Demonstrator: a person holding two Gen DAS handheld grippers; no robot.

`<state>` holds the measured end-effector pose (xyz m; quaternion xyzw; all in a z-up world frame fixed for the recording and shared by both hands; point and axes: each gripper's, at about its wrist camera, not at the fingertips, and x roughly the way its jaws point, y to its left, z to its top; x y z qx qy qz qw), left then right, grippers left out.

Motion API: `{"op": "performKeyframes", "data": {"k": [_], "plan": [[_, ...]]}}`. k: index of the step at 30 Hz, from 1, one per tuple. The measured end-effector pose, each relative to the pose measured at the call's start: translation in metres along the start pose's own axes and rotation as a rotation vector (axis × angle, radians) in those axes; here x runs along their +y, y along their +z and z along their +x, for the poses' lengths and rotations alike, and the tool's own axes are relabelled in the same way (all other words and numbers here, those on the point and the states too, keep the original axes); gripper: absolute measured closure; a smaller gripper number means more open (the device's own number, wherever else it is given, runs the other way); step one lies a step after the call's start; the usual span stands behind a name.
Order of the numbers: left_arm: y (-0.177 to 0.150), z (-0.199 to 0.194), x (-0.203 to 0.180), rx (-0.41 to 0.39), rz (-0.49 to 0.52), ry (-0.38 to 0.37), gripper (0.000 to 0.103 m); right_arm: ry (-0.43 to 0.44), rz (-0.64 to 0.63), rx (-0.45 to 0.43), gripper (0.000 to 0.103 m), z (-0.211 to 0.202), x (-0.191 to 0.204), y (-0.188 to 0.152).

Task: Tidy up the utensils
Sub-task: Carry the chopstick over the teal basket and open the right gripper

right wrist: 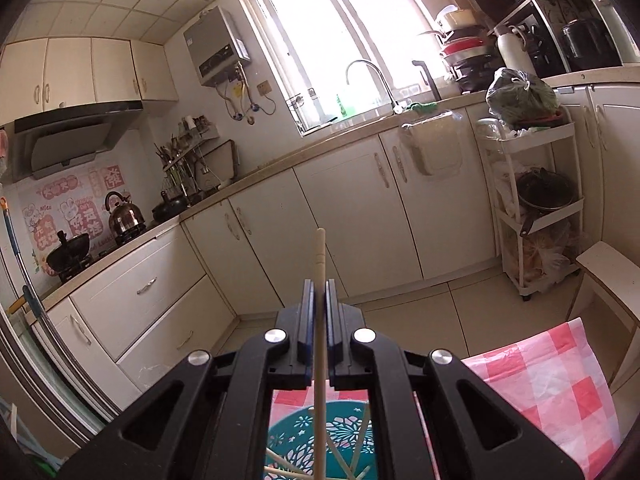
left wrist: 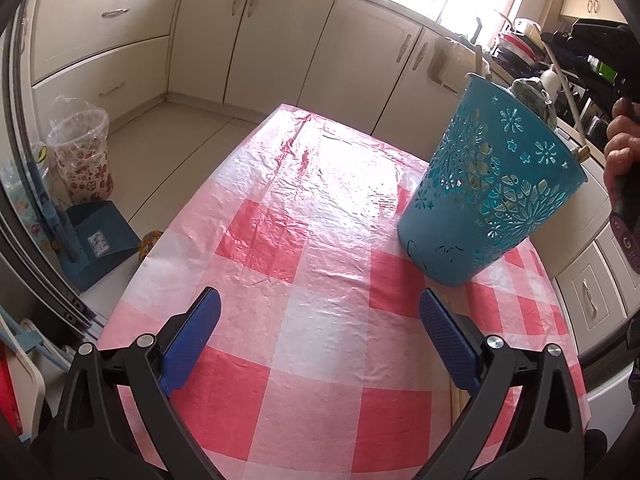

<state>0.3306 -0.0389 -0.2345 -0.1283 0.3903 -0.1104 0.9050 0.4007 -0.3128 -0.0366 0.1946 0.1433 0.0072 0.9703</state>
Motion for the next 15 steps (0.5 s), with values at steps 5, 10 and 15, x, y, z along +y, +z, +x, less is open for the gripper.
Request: {"op": "performKeyframes", "data": {"k": [5, 10, 15], "plan": [[0.000, 0.001, 0.004, 0.001, -0.023, -0.006, 0.008, 0.002, -0.041, 0.034, 0.097, 0.004, 0.002, -0.009], [-0.001, 0.001, 0.002, 0.002, -0.018, 0.006, 0.008, 0.019, -0.051, 0.074, 0.097, -0.008, 0.000, -0.023], [-0.001, 0.001, -0.001, 0.001, 0.002, 0.026, 0.008, 0.029, -0.082, 0.068, 0.080, -0.048, 0.001, -0.032]]}}
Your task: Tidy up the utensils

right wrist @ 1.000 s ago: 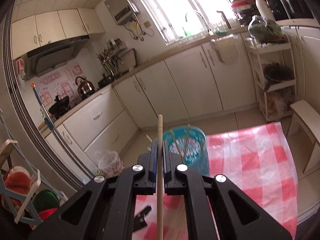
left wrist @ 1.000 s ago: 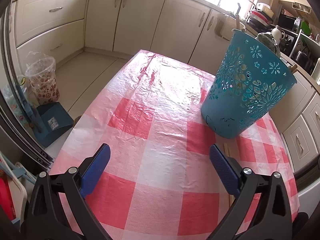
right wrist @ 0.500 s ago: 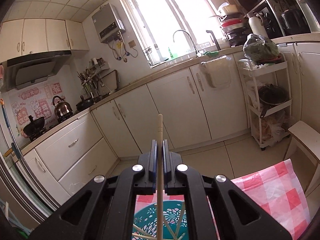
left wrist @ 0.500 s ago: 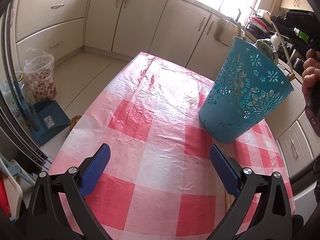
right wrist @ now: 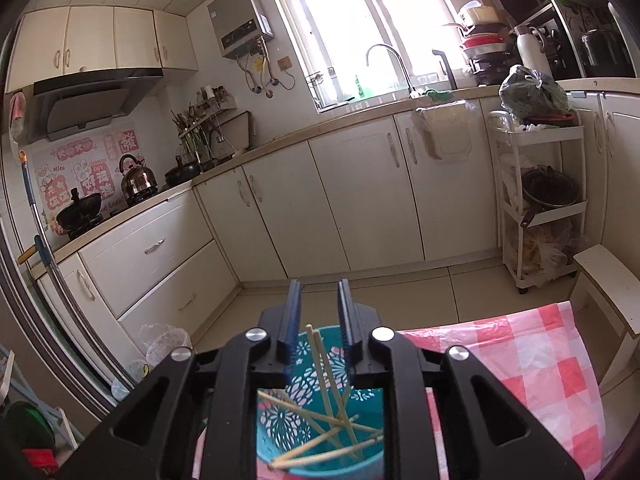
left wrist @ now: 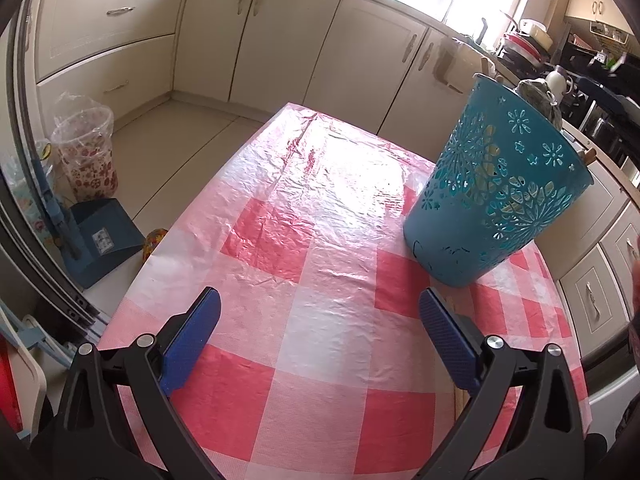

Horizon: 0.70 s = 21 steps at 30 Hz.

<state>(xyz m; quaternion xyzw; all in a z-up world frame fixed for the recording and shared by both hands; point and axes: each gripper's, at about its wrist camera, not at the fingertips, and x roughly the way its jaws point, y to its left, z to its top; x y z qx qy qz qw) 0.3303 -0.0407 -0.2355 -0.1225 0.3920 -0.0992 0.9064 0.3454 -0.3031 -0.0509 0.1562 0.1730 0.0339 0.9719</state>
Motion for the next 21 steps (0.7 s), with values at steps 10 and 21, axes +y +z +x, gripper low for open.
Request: {"op": "performKeyframes", "data": {"k": [10, 21], "plan": [[-0.001, -0.004, -0.007, -0.014, 0.040, 0.030, 0.008, -0.034, -0.069, 0.147, 0.074, -0.076, 0.001, -0.093], [-0.001, -0.003, -0.005, -0.004, 0.040, 0.036, 0.008, -0.065, -0.008, 0.491, 0.080, -0.009, -0.003, -0.182]]}}
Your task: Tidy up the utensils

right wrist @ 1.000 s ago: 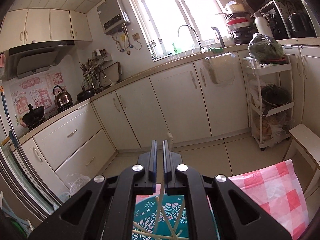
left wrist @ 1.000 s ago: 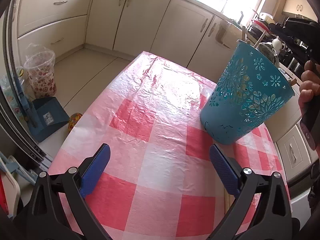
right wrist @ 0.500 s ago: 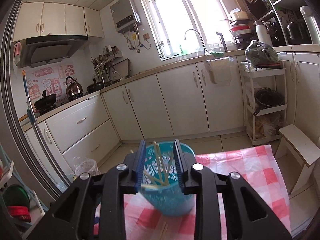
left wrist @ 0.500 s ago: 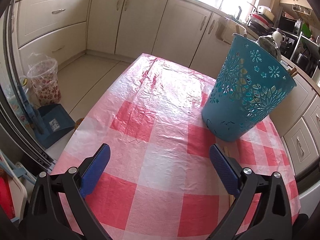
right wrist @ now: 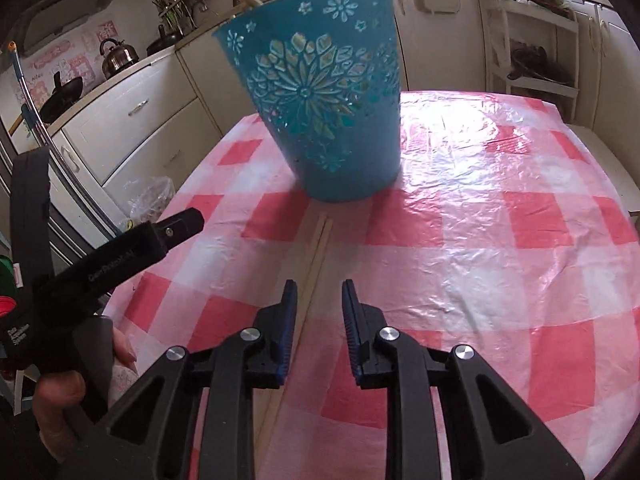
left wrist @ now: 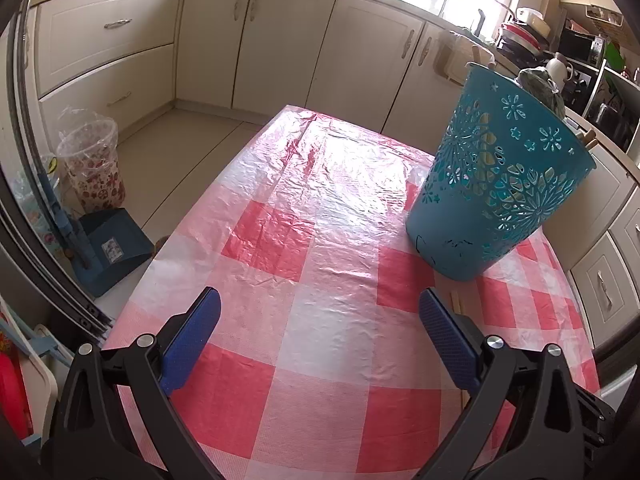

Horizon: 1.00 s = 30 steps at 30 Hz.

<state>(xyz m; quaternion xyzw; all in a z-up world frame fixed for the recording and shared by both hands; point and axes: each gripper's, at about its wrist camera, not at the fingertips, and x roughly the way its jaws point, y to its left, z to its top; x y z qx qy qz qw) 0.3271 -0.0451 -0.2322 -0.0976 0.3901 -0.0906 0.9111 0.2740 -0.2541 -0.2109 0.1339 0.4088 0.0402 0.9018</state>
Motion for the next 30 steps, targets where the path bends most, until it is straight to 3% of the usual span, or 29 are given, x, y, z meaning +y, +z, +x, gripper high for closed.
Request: {"op": "performKeyframes", "data": {"k": [12, 18, 21, 23, 30], "plan": [[0.000, 0.001, 0.000, 0.000, -0.002, 0.000, 0.008, -0.086, -0.021, 0.053, 0.081, 0.025, 0.006, 0.005], [0.000, 0.001, -0.001, 0.001, 0.001, 0.000, 0.008, -0.156, -0.146, 0.072, 0.082, 0.030, 0.019, 0.007], [-0.001, 0.001, -0.001, 0.001, -0.002, -0.003, 0.008, -0.166, -0.198, 0.083, 0.093, 0.029, 0.019, 0.005], [-0.001, 0.002, -0.002, 0.006, 0.004, -0.004, 0.008, -0.172, -0.217, 0.097, 0.094, 0.021, 0.012, 0.002], [-0.003, 0.007, -0.017, 0.042, 0.098, -0.005, 0.008, -0.181, -0.043, 0.052, 0.097, -0.016, -0.054, -0.015]]}}
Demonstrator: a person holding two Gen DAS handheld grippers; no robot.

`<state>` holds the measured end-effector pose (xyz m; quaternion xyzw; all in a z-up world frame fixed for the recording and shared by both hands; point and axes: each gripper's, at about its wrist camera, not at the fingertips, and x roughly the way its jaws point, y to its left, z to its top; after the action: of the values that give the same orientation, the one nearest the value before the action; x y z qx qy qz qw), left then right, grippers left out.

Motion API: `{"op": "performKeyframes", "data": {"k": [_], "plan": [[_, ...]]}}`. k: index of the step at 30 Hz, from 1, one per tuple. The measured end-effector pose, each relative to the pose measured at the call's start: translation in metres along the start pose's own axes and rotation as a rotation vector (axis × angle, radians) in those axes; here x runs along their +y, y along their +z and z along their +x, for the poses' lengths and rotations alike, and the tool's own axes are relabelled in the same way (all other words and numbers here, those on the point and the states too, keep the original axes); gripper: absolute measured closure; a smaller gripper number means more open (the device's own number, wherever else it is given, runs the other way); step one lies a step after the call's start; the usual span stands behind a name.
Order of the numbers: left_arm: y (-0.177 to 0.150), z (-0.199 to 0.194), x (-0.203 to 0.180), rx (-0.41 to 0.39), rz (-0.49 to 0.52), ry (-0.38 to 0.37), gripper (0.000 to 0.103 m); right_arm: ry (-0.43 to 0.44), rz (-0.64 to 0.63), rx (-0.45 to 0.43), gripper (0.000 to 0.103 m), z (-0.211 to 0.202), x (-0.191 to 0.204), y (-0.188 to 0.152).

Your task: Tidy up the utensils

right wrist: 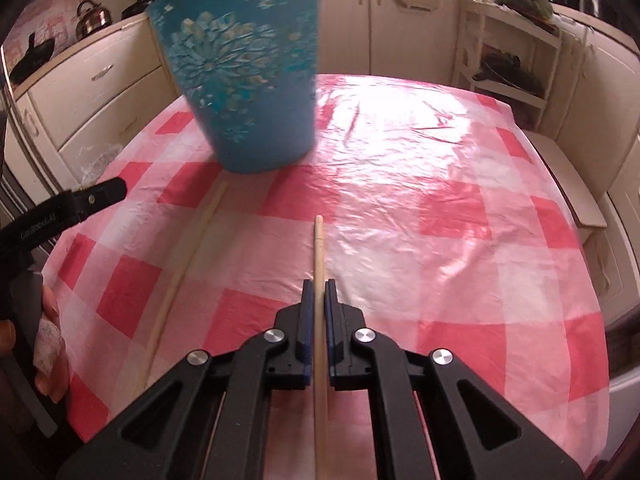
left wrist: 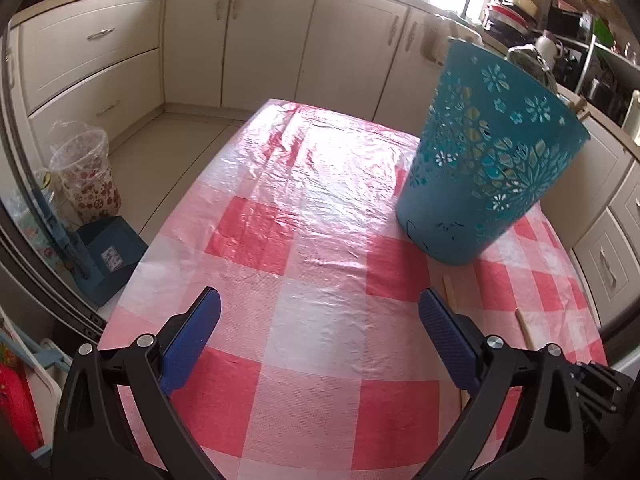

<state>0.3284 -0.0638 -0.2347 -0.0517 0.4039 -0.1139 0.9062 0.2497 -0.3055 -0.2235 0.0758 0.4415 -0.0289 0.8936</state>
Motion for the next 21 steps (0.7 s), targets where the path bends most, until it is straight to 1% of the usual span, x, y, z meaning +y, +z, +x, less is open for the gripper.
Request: {"op": "performKeyframes", "data": {"k": [1, 3, 6, 8, 9, 11, 12, 13, 15, 16, 17, 18, 19, 21], "plan": [[0.001, 0.003, -0.008, 0.022, 0.048, -0.006, 0.008, 0.020, 0.047, -0.003, 0.097, -0.002, -0.009, -0.002], [0.002, 0.004, -0.026, 0.047, 0.135, -0.007, 0.008, 0.051, 0.096, -0.008, 0.097, -0.003, -0.017, -0.003], [0.001, 0.002, -0.053, 0.050, 0.231, 0.005, 0.008, 0.072, 0.112, -0.010, 0.097, -0.003, -0.020, -0.003], [0.001, 0.005, -0.073, 0.071, 0.289, 0.025, 0.008, 0.091, 0.128, -0.009, 0.097, -0.003, -0.022, -0.002], [0.001, 0.007, -0.080, 0.082, 0.310, 0.038, 0.010, 0.102, 0.137, -0.009, 0.097, -0.003, -0.024, -0.003], [0.000, 0.015, -0.096, 0.107, 0.352, 0.071, 0.017, 0.116, 0.148, -0.009, 0.097, -0.003, -0.026, -0.002], [0.000, 0.018, -0.100, 0.120, 0.359, 0.075, 0.025, 0.119, 0.149, -0.009, 0.097, -0.003, -0.026, -0.002], [0.000, 0.022, -0.104, 0.133, 0.360, 0.078, 0.029, 0.121, 0.149, -0.010, 0.097, -0.003, -0.026, -0.002], [0.001, 0.028, -0.109, 0.156, 0.352, 0.084, 0.043, 0.123, 0.147, -0.011, 0.097, -0.004, -0.028, -0.002], [0.000, 0.031, -0.111, 0.168, 0.348, 0.084, 0.048, 0.123, 0.147, -0.011, 0.096, -0.004, -0.028, -0.002], [-0.001, 0.035, -0.113, 0.185, 0.347, 0.082, 0.060, 0.124, 0.146, -0.010, 0.096, -0.004, -0.028, -0.002], [-0.002, 0.035, -0.114, 0.179, 0.342, 0.066, 0.070, 0.125, 0.146, -0.009, 0.096, -0.003, -0.028, -0.002], [-0.003, 0.035, -0.115, 0.181, 0.339, 0.052, 0.083, 0.127, 0.148, -0.009, 0.096, -0.003, -0.028, -0.002], [-0.004, 0.034, -0.116, 0.191, 0.329, 0.013, 0.097, 0.132, 0.151, -0.006, 0.096, -0.002, -0.029, -0.001]]}}
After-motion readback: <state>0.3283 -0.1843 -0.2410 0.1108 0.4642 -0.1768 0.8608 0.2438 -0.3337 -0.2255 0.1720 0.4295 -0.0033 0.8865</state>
